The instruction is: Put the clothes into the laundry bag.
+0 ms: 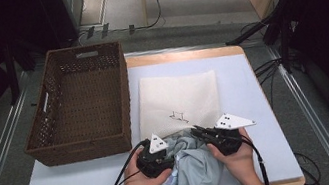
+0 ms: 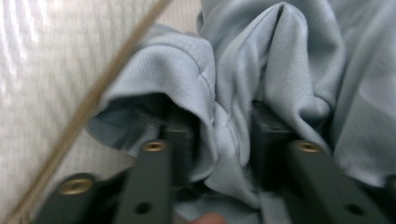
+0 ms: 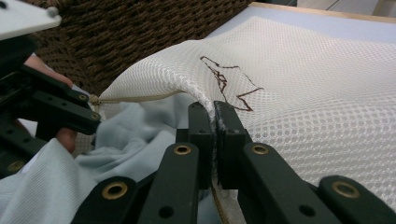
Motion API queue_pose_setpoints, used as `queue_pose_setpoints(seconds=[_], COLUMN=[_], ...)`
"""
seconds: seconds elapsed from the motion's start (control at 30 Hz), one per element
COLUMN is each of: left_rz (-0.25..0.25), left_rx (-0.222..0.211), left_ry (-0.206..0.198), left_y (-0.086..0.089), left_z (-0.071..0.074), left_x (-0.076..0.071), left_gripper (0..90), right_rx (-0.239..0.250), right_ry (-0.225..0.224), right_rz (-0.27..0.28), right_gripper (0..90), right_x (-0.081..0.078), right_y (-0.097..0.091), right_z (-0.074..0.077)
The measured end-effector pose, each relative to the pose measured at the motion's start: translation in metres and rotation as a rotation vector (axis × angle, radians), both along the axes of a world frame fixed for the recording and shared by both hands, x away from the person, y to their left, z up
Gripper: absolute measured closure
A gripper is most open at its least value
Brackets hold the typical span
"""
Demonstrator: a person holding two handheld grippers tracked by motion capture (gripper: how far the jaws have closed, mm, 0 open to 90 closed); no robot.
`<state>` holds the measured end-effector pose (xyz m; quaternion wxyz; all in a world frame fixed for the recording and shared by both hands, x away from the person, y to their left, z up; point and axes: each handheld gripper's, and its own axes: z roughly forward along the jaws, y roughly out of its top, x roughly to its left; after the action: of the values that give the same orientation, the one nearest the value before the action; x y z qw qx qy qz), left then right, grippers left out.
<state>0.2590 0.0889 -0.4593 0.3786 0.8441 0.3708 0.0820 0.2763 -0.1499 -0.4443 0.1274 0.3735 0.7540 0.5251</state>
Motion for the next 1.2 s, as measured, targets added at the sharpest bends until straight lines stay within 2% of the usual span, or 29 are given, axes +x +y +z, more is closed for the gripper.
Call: queue_pose_setpoints(seconds=[0.07,0.13,0.2,0.3,0.33,0.37,0.43,0.53,0.67,0.73,0.83,0.9,0.93,1.0,1.07,1.1,1.2], left_rz=[-0.009,-0.02,0.008,0.123,0.137,0.133,0.122,0.066,0.018,-0.006,-0.023,-0.06,-0.074,-0.094,-0.065,-0.03,0.007], left_rx=[-0.008,-0.025,-0.031,0.023,0.029,0.016,0.003,-0.086,-0.148,-0.192,-0.231,-0.257,-0.25,-0.196,-0.129,-0.093,-0.055], left_ry=[-0.005,-0.05,-0.067,-0.102,-0.108,-0.102,-0.105,-0.075,-0.072,-0.072,-0.107,-0.102,-0.099,-0.068,-0.03,-0.001,0.038], left_y=[-0.006,-0.011,-0.015,-0.014,-0.013,-0.013,-0.01,0.003,0.022,0.032,0.045,0.048,0.048,0.043,0.037,0.033,0.026], left_z=[0.006,0.011,0.013,0.007,0.005,0.004,0.006,0.014,0.02,0.022,0.027,0.026,0.025,0.018,0.009,0.004,-0.001], left_x=[0.003,0.005,0.012,0.026,0.027,0.027,0.023,0.015,0.001,-0.006,-0.018,-0.026,-0.028,-0.029,-0.026,-0.023,-0.017], left_gripper=[76.0,76.8,76.9,76.7,75.9,74.2,63.1,48.8,39.7,38.1,29.0,25.3,24.0,22.5,22.5,24.5,42.3], right_rx=[0.006,0.005,0.008,0.013,0.011,0.008,-0.003,-0.001,0.005,0.002,-0.002,-0.004,-0.006,-0.005,-0.006,-0.007,-0.009], right_ry=[-0.001,-0.006,-0.011,-0.012,-0.013,-0.014,-0.013,-0.009,-0.01,-0.01,-0.01,-0.01,-0.011,-0.009,-0.007,-0.01,-0.01], right_rz=[0.003,0.01,0.015,0.017,0.018,0.018,0.017,0.01,-0.007,-0.011,-0.013,-0.013,-0.012,-0.012,-0.013,-0.012,-0.007], right_gripper=[87.6,87.6,87.6,87.6,87.6,87.6,87.6,87.6,87.6,87.6,87.6,87.6,87.6,87.6,87.6,87.6,87.6], right_x=[-0.001,-0.002,-0.003,-0.003,-0.003,-0.004,-0.004,-0.003,-0.002,-0.002,-0.001,-0.001,-0.001,-0.001,-0.001,-0.001,-0.002], right_y=[0.001,0.001,0.001,0.0,0.001,0.001,0.002,0.0,-0.001,-0.001,-0.001,0.0,0.0,0.0,0.0,0.0,0.0], right_z=[0.001,0.001,0.002,0.003,0.003,0.003,0.003,0.002,0.002,0.002,0.001,0.001,0.001,0.0,0.0,0.0,0.001])
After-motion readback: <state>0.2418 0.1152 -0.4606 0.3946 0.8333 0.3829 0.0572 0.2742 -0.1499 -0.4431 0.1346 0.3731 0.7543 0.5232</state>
